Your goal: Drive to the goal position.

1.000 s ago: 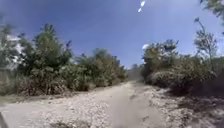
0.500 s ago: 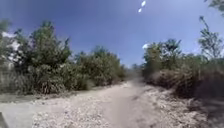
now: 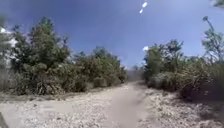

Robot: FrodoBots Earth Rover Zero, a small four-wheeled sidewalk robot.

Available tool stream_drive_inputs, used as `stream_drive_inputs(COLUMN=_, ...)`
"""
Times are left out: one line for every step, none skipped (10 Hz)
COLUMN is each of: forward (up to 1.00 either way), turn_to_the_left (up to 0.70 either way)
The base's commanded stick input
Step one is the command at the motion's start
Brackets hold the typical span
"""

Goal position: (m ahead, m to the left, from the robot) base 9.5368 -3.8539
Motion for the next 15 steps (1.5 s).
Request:
stream_drive_inputs(forward=0.44, turn_to_the_left=0.02)
stream_drive_inputs(forward=0.44, turn_to_the_left=0.02)
stream_drive_inputs(forward=0.44, turn_to_the_left=0.02)
stream_drive_inputs(forward=0.44, turn_to_the_left=0.02)
stream_drive_inputs(forward=0.44, turn_to_the_left=0.02)
stream_drive_inputs(forward=0.44, turn_to_the_left=0.02)
stream_drive_inputs(forward=0.44, turn_to_the_left=0.02)
stream_drive_inputs(forward=0.44, turn_to_the_left=0.02)
stream_drive_inputs(forward=0.44, turn_to_the_left=0.02)
stream_drive_inputs(forward=0.44, turn_to_the_left=0.02)
stream_drive_inputs(forward=0.44, turn_to_the_left=0.02)
stream_drive_inputs(forward=0.44, turn_to_the_left=0.02)
stream_drive_inputs(forward=0.44, turn_to_the_left=0.02)
stream_drive_inputs(forward=0.44, turn_to_the_left=0.02)
stream_drive_inputs(forward=0.44, turn_to_the_left=0.02)
